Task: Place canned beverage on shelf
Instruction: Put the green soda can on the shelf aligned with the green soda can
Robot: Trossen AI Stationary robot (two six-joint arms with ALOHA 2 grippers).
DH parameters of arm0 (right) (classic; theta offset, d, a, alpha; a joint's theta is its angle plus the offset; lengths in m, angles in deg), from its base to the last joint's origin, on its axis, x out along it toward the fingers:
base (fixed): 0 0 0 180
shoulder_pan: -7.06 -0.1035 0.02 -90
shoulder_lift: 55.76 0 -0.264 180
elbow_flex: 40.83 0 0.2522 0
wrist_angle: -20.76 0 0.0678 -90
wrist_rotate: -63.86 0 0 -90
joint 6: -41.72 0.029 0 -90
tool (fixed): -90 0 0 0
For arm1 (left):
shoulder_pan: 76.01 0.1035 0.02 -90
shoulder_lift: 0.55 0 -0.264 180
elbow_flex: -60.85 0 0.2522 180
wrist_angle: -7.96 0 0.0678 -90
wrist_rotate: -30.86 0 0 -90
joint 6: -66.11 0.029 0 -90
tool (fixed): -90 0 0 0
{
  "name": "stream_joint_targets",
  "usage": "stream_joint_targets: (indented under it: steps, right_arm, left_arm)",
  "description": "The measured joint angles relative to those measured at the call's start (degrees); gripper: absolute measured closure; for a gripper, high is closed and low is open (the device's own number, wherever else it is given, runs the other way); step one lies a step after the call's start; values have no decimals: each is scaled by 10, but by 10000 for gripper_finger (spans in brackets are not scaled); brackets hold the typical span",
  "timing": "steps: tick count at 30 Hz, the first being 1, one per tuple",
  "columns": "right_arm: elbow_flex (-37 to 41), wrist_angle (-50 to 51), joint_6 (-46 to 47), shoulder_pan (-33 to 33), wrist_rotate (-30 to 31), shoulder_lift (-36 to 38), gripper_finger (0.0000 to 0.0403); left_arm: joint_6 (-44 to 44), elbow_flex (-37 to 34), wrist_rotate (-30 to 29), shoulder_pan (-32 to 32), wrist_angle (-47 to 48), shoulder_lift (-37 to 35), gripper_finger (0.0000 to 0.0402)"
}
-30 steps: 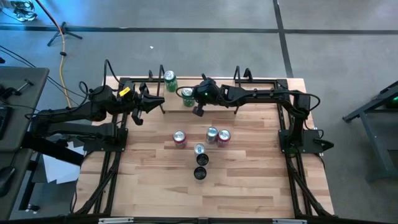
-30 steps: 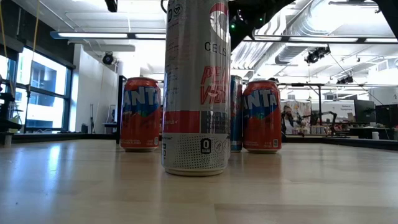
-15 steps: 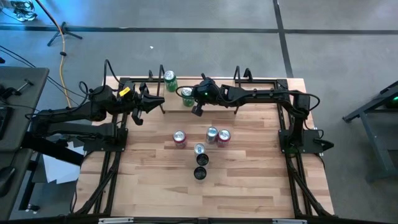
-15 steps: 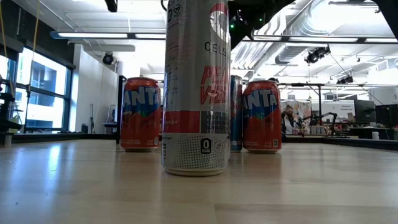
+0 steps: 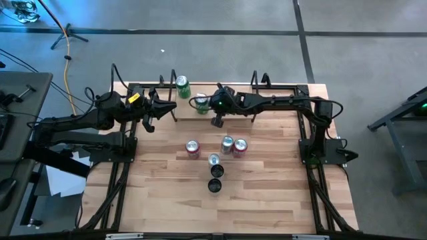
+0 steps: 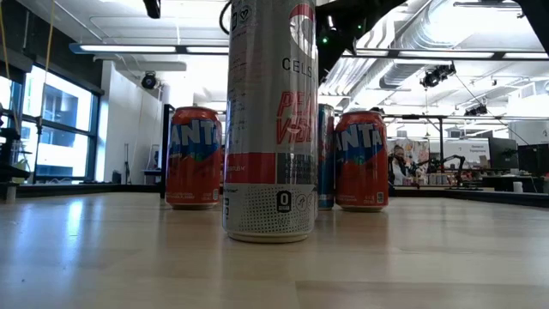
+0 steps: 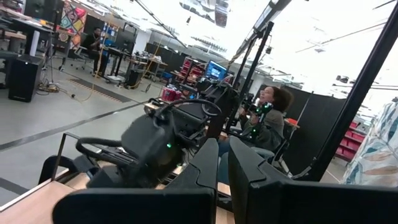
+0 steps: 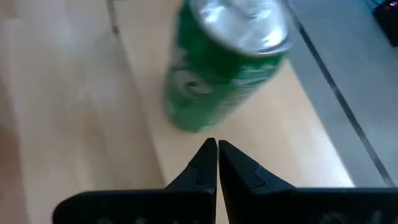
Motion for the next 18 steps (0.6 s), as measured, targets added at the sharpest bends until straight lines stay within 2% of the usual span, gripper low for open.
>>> stream_joint_targets:
  steps: [5, 8, 18]
  right_arm:
    - [-1, -32, 37, 19, 2, -9, 403]
    - [-1, -29, 54, 25, -18, -24, 403]
    - [-1, -51, 58, 26, -31, -34, 403]
  left_arm:
    - [0, 0, 0, 0, 0, 0, 402]
    - [0, 0, 0, 0, 0, 0, 402]
    - [0, 0, -7, 0, 0, 0, 401]
